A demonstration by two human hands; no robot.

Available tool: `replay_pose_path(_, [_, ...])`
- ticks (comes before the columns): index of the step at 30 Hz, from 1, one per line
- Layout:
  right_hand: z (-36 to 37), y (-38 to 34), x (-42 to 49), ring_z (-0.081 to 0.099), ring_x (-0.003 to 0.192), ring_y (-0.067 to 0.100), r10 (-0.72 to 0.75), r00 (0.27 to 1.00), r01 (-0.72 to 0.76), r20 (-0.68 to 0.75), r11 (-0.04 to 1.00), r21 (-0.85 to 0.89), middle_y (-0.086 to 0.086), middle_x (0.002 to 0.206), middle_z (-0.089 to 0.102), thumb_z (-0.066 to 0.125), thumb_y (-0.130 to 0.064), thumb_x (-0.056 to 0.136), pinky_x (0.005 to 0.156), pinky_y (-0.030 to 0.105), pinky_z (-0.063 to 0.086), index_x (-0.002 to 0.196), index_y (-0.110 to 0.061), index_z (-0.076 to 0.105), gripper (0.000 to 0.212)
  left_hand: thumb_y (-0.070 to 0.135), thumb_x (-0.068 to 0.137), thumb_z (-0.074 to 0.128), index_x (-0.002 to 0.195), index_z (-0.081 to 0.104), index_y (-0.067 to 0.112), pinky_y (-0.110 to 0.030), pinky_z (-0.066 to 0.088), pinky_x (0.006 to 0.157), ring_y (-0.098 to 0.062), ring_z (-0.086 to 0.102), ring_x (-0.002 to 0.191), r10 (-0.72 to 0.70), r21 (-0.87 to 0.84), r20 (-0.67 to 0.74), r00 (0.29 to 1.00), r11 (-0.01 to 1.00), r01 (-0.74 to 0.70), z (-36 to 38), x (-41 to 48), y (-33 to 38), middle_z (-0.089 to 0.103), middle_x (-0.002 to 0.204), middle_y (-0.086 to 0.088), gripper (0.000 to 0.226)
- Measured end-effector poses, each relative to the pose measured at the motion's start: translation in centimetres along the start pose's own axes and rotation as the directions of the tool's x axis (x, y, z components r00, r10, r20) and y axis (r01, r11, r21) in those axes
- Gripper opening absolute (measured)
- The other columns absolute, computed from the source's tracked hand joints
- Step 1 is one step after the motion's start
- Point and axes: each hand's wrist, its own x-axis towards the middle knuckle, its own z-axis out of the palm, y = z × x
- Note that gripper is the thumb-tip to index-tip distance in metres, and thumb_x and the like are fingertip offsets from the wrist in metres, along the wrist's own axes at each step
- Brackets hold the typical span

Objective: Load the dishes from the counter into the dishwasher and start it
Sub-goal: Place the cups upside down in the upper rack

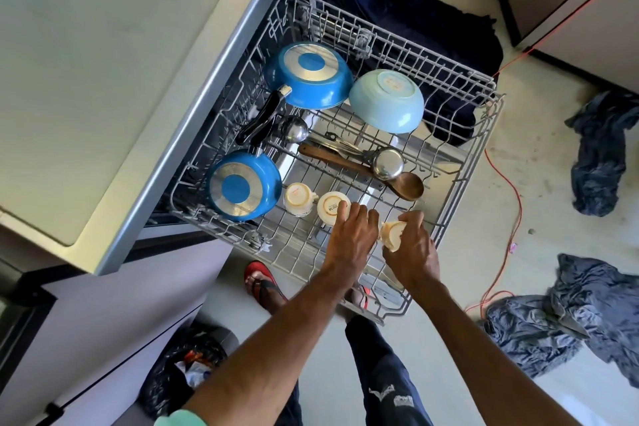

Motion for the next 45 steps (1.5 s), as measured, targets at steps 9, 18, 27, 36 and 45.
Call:
replay_pose_path(9, [1.8,0.7,-0.4,0.07,0.093,0.03,-0.044,0.997,0.057,0.069,0.981,-0.187,0.01,0.106,0.07,0.089,-0.015,0.068,0.073,0.035,0.056,0.125,-0.009,0.039,0.076,0.031,0.085,0.075,0.148,0.039,0.013,-0.051,0.016,0.122,-0.031,0.03,0.148,-0.02,0.04,-0.021,1.0,0.999,0.021,-0.1,-0.4,-0.3,0.036,0.157,-0.017,0.074])
replay_pose_path(18, [1.0,0.9,1.2,0.064,0.11,0.034,-0.085,0.976,0.117,0.201,0.981,-0.155,0.014,0.118,0.066,0.096,-0.03,0.059,0.1,0.047,0.049,0.127,-0.01,0.042,0.09,0.031,0.087,0.073,0.156,0.028,0.011,-0.053,0.014,0.122,-0.034,0.024,0.151,-0.015,-0.021,-0.052,0.999,1.0,0.014,0.3,-1.7,-1.0,0.024,0.163,-0.02,0.085])
replay_pose_path(27, [-1.2,-3.2,-0.2,0.049,0.13,0.04,-0.3,0.935,0.323,0.192,0.941,-0.104,0.02,0.139,0.052,0.098,-0.035,0.052,0.107,0.058,0.042,0.138,-0.002,0.044,0.106,0.036,0.057,0.089,0.147,0.04,0.008,-0.054,0.03,0.119,-0.031,0.044,0.139,-0.122,-0.23,-0.183,0.975,0.97,0.078,-3.0,-5.8,-2.9,0.049,0.149,-0.014,0.106])
replay_pose_path(36, [-2.5,-11.6,-2.8,0.049,0.132,0.037,-0.333,0.902,0.345,0.274,0.938,0.004,0.019,0.141,0.051,0.092,-0.024,0.063,0.106,0.05,0.045,0.137,-0.006,0.045,0.09,0.007,0.068,0.072,0.139,0.055,0.003,-0.054,0.042,0.109,-0.036,0.053,0.131,-0.262,-0.367,-0.23,0.937,0.915,0.165,-6.9,-13.4,-5.0,0.058,0.139,-0.018,0.073])
replay_pose_path(45, [-5.4,-17.0,-6.0,0.062,0.112,0.034,-0.379,0.899,0.37,0.219,0.925,0.08,0.016,0.118,0.066,0.086,-0.007,0.07,0.097,0.042,0.05,0.119,-0.003,0.062,0.055,0.009,0.075,0.072,0.139,0.049,0.003,-0.045,0.04,0.111,-0.031,0.05,0.13,-0.372,-0.444,-0.172,0.912,0.856,0.265,-10.5,-19.4,-7.5,0.054,0.139,-0.015,0.068])
